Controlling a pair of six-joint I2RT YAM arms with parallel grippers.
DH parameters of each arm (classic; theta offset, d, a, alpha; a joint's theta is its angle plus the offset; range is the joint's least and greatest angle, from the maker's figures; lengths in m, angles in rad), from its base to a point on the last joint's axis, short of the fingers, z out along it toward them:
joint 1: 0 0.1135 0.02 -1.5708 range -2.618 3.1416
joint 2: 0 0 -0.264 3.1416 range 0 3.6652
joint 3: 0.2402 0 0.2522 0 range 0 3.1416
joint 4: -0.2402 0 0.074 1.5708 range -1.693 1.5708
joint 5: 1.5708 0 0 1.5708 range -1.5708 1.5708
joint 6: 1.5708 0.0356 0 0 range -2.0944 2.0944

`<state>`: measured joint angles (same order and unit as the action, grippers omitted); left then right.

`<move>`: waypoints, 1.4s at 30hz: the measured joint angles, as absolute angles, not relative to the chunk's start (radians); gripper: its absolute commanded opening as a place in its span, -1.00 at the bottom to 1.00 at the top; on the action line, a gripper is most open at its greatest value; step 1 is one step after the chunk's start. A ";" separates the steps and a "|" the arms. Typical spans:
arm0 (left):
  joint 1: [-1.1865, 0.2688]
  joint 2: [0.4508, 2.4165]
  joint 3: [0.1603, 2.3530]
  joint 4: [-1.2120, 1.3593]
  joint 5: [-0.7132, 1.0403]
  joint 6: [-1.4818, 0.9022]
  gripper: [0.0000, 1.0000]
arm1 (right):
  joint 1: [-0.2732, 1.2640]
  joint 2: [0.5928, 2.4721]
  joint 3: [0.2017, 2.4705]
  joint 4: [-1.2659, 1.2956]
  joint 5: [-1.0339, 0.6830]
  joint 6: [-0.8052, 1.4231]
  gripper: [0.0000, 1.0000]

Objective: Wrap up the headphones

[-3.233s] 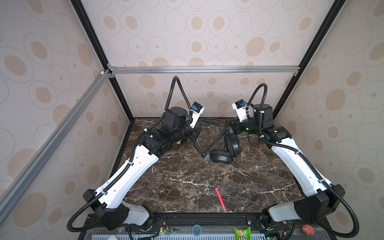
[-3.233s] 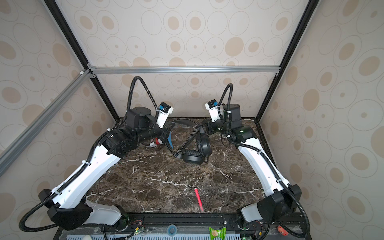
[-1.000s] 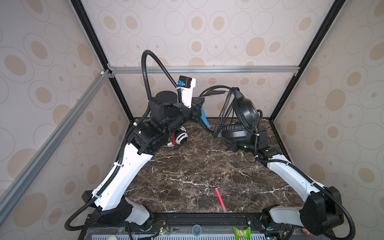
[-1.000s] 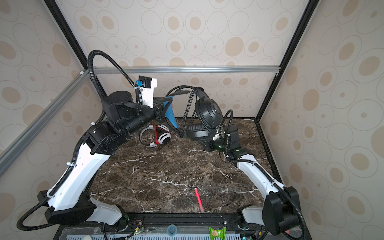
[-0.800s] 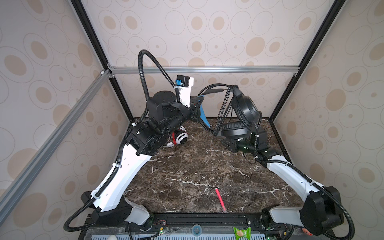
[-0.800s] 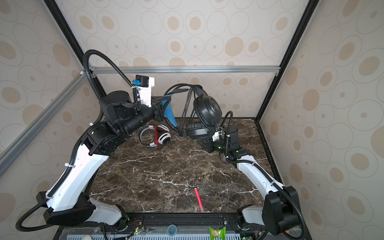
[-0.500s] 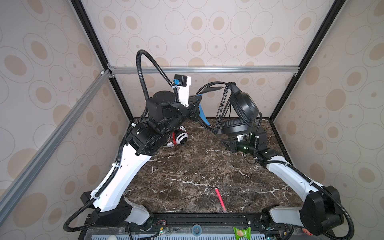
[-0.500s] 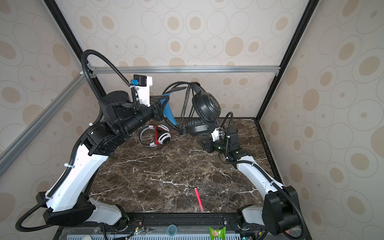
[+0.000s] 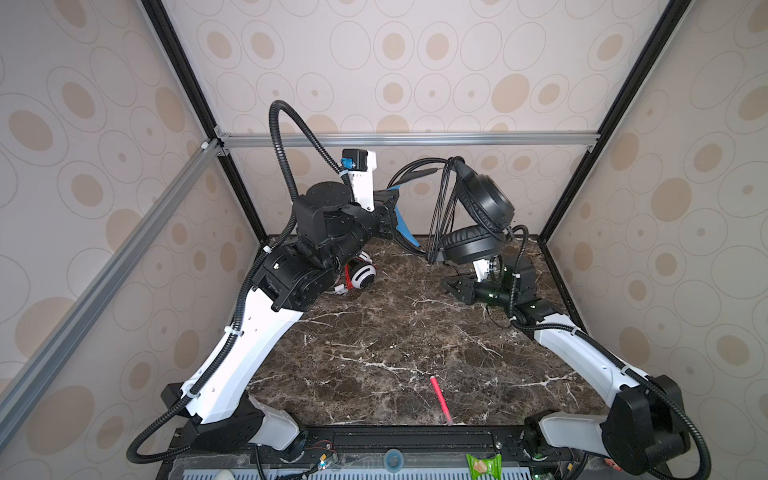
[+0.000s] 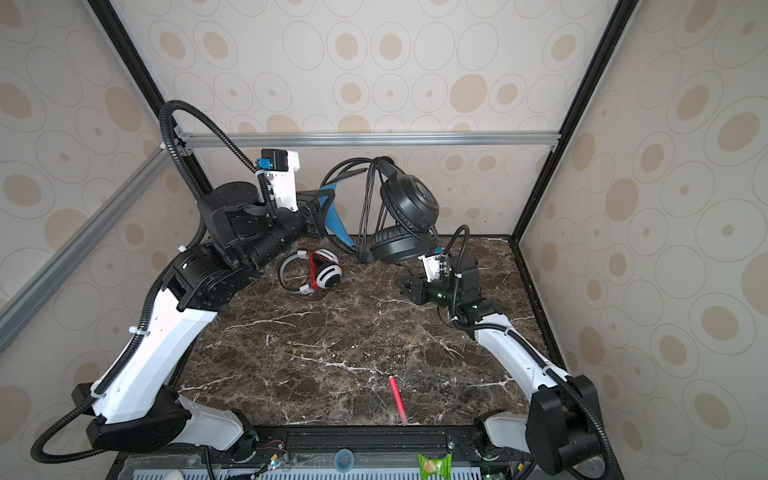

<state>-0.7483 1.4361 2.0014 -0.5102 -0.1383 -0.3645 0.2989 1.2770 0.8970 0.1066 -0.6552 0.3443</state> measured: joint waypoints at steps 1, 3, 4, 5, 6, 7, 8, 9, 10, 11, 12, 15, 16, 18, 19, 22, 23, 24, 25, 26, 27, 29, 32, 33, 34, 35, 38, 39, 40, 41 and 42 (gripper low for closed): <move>-0.748 1.436 2.000 -0.510 -0.139 -0.366 -1.00 | 0.299 1.277 0.897 0.109 -0.655 0.348 -0.45; -0.748 1.436 1.998 -0.510 -0.139 -0.369 -1.00 | 0.299 1.277 0.897 0.112 -0.655 0.351 -0.46; -0.748 1.436 1.996 -0.510 -0.139 -0.370 -1.00 | 0.299 1.277 0.897 0.114 -0.655 0.352 -0.49; -0.748 1.436 1.995 -0.510 -0.140 -0.371 -1.00 | 0.299 1.277 0.897 0.117 -0.655 0.353 -0.53; -0.748 1.436 1.994 -0.510 -0.140 -0.371 -1.00 | 0.299 1.277 0.897 0.118 -0.655 0.355 -0.54; -0.748 1.436 1.993 -0.510 -0.140 -0.371 -1.00 | 0.299 1.277 0.897 0.120 -0.655 0.356 -0.55; -0.748 1.436 1.992 -0.509 -0.140 -0.371 -1.00 | 0.299 1.277 0.897 0.121 -0.655 0.358 -0.55; -0.748 1.436 1.992 -0.510 -0.141 -0.371 -1.00 | 0.299 1.277 0.897 0.123 -0.655 0.359 -0.54; -0.748 1.436 1.991 -0.509 -0.140 -0.371 -1.00 | 0.299 1.278 0.896 0.126 -0.655 0.361 -0.53; -0.748 1.436 1.991 -0.509 -0.140 -0.371 -1.00 | 0.299 1.279 0.896 0.130 -0.655 0.363 -0.52; -0.748 1.436 1.991 -0.509 -0.141 -0.372 -1.00 | 0.299 1.281 0.895 0.136 -0.656 0.368 -0.50; -0.748 1.436 1.991 -0.509 -0.141 -0.372 -1.00 | 0.299 1.290 0.894 0.157 -0.662 0.378 -0.45; -0.748 1.436 1.991 -0.509 -0.141 -0.372 -1.00 | 0.299 1.292 0.894 0.160 -0.664 0.380 -0.44; -0.748 1.436 1.991 -0.509 -0.141 -0.371 -1.00 | 0.299 1.296 0.894 0.164 -0.667 0.381 -0.45; -0.748 1.436 1.991 -0.509 -0.140 -0.371 -1.00 | 0.299 1.298 0.894 0.165 -0.667 0.381 -0.47; -0.748 1.436 1.991 -0.509 -0.140 -0.371 -1.00 | 0.299 1.302 0.894 0.165 -0.667 0.379 -0.64; -0.748 1.436 1.991 -0.509 -0.140 -0.372 -1.00 | 0.299 1.304 0.894 0.165 -0.667 0.379 -0.68; -0.748 1.436 1.991 -0.509 -0.140 -0.371 -1.00 | 0.299 1.306 0.894 0.164 -0.667 0.379 -0.70; -0.748 1.436 1.991 -0.509 -0.141 -0.371 -1.00 | 0.299 1.307 0.894 0.163 -0.666 0.377 -0.70; -0.748 1.436 1.991 -0.509 -0.141 -0.371 -1.00 | 0.299 1.307 0.894 0.162 -0.666 0.376 -0.70; -0.748 1.436 1.991 -0.509 -0.141 -0.371 -1.00 | 0.299 1.306 0.894 0.162 -0.666 0.377 -0.68; -0.748 1.436 1.990 -0.509 -0.141 -0.371 -1.00 | 0.299 1.306 0.894 0.161 -0.666 0.376 -0.62; -0.748 1.436 1.990 -0.509 -0.141 -0.371 -1.00 | 0.299 1.306 0.893 0.161 -0.667 0.377 -0.54; -0.748 1.436 1.990 -0.509 -0.140 -0.371 -1.00 | 0.299 1.307 0.893 0.162 -0.670 0.376 -0.52; -0.748 1.436 1.990 -0.508 -0.140 -0.371 -1.00 | 0.299 1.307 0.893 0.162 -0.671 0.377 -0.51; -0.748 1.436 1.990 -0.507 -0.140 -0.372 -1.00 | 0.299 1.307 0.893 0.162 -0.674 0.378 -0.50; -0.748 1.436 1.990 -0.498 -0.140 -0.372 -1.00 | 0.299 1.312 0.893 0.167 -0.680 0.381 -0.49; -0.748 1.436 1.990 -0.494 -0.140 -0.372 -1.00 | 0.299 1.316 0.893 0.168 -0.681 0.381 -0.49; -0.748 1.436 1.990 -0.492 -0.140 -0.372 -1.00 | 0.299 1.320 0.893 0.170 -0.682 0.381 -0.51; -0.748 1.436 1.990 -0.488 -0.140 -0.372 -1.00 | 0.299 1.325 0.893 0.170 -0.682 0.381 -0.54; -0.748 1.436 1.990 -0.485 -0.140 -0.372 -1.00 | 0.299 1.329 0.893 0.170 -0.682 0.382 -0.59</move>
